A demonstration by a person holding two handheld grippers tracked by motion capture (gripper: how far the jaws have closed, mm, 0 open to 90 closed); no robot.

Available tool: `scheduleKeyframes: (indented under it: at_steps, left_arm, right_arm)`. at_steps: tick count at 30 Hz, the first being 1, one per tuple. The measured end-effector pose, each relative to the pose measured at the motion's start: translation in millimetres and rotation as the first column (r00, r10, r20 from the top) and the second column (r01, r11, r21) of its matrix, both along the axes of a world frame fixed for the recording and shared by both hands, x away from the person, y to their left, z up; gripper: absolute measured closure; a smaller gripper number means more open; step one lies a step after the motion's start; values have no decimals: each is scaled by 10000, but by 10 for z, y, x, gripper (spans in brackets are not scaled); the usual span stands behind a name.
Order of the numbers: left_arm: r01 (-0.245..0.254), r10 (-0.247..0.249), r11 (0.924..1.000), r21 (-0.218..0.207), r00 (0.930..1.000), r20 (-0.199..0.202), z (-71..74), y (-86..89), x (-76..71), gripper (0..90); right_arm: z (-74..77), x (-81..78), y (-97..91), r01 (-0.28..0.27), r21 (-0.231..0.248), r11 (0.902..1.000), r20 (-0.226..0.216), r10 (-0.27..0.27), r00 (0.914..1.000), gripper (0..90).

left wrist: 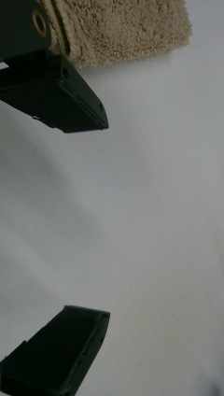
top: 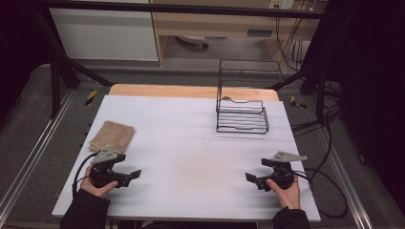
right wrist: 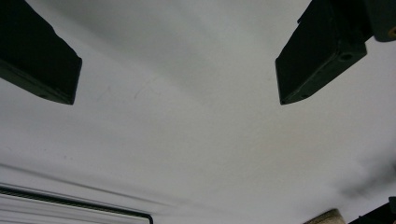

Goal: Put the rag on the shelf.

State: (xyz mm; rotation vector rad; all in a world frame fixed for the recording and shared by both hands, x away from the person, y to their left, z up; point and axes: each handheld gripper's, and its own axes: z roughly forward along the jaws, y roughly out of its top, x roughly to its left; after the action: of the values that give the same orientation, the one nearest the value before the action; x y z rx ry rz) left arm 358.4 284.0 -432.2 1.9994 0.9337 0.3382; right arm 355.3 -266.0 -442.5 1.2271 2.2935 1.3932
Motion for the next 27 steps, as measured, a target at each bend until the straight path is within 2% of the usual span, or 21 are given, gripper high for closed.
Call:
scheduleKeyframes:
  at_steps: [14,27]
  left_arm:
    - [68,-67,9997,217,10000,-34,15,-38,-9,76]
    - [-237,242,9986,464,9997,-103,76,-23,81,77]
  right_arm:
    - [0,-10,3,-61,-18,10000,6,61,10000,10]
    - [-8,-11,10,-40,-143,9999,-21,39,10000,10]
